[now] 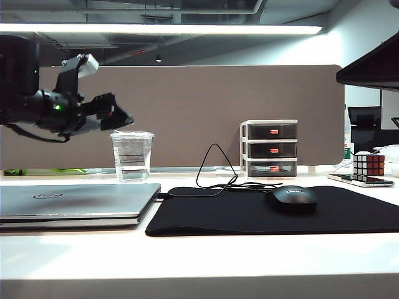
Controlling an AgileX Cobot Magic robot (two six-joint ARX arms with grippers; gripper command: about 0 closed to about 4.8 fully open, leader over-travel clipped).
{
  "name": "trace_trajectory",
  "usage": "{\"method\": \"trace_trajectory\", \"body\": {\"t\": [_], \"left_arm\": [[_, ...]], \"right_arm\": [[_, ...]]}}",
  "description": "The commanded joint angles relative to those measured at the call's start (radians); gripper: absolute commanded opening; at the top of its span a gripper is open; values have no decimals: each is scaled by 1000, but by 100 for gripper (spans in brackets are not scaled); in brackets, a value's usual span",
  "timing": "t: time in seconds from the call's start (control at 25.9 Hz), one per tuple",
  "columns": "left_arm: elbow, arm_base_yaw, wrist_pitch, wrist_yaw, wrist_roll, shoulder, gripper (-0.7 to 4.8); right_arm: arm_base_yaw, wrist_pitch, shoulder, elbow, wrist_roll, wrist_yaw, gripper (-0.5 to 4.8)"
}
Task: Pick up the coffee cup and place it over the laptop.
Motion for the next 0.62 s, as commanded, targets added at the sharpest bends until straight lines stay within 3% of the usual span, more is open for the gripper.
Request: {"method": "trace_trajectory", "body": {"t": [0.04,0.19,0.31,0.62], "left_arm": [[0,15,33,-111,3,-7,479],[0,15,25,-216,4,-6,479],[0,16,18,-240,-1,-6,457],[3,37,16,-117,75,50,479]], "right_arm": [[1,5,0,5,-3,-1,-5],[1,-13,0,5,-3,-1,-5],[2,-21,0,5,-3,-1,-5],[2,-21,0,5,-3,-1,-5]]}}
